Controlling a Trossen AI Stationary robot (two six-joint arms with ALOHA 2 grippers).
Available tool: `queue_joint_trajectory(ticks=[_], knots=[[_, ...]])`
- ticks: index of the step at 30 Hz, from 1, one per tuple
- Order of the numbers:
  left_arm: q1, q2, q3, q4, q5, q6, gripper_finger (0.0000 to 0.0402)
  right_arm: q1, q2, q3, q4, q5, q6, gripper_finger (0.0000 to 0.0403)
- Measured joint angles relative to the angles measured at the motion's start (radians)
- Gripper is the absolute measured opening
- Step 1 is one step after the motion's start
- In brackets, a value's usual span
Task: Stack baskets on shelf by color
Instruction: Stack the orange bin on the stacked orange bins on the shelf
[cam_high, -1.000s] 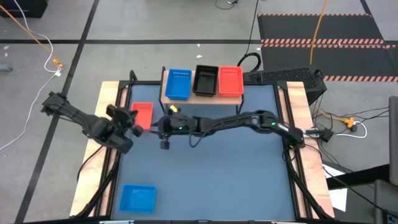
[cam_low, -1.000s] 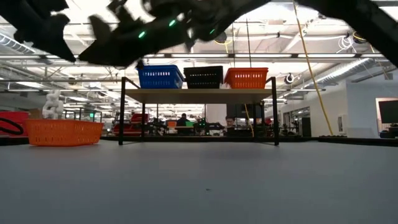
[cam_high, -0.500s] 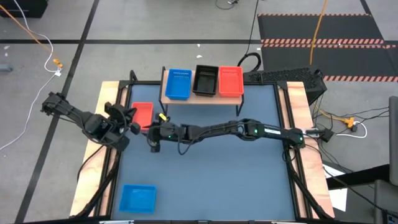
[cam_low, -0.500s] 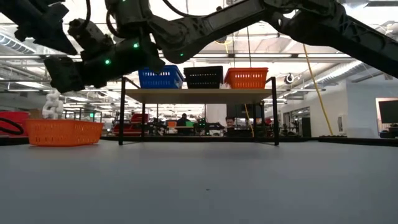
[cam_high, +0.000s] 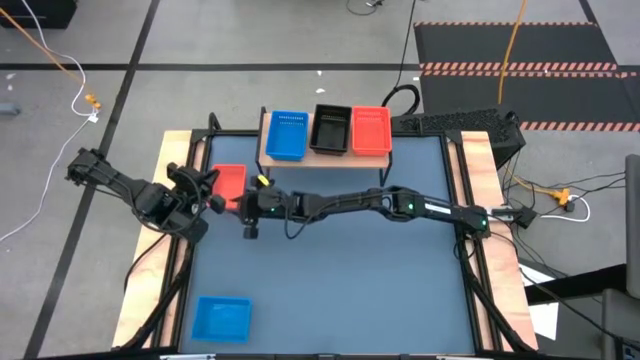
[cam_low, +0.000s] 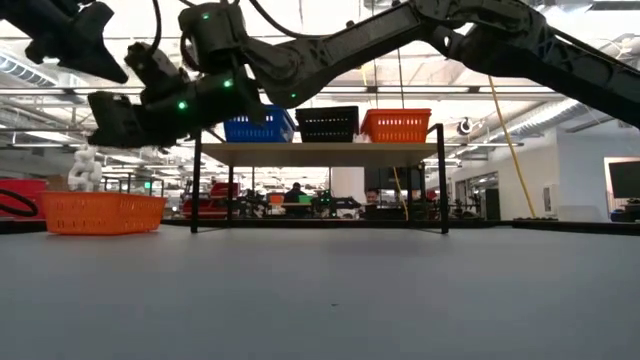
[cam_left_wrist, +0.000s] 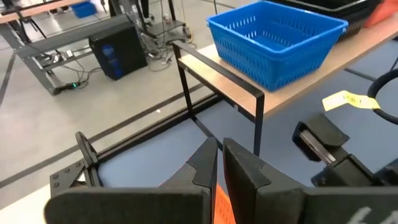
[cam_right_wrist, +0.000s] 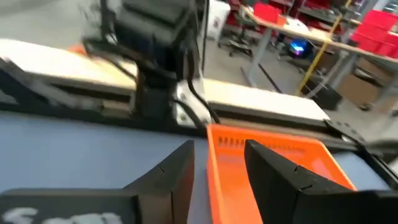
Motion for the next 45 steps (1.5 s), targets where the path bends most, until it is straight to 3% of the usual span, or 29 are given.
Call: queue_joint_trajectory(ticks=[8,13,30,38,45], knots=[[0.026,-0.005,-0.001,0.0,-0.103,-0.009,0.0031,-0.002,0.015,0.055,0.016,-0.009,-0.02,0.0215],[0.066,-0.005,0.0,0.005,-0.13,-0.009,0.0031,-0.021,0.032,0.053,-0.011,-0.005,-0.016,0.0225],[0.126,-0.005,0.0,0.039,-0.107,0.004,0.0031,-0.074,0.094,0.052,-0.07,-0.166,-0.017,0.0213],[0.127,-0.005,-0.001,0.053,-0.097,0.007,0.0031,-0.072,0.094,0.041,-0.138,-0.169,-0.054,0.0183],[0.127,-0.005,-0.001,0.053,-0.077,0.03,0.0031,-0.062,0.094,0.04,-0.24,-0.158,-0.093,0.0133]])
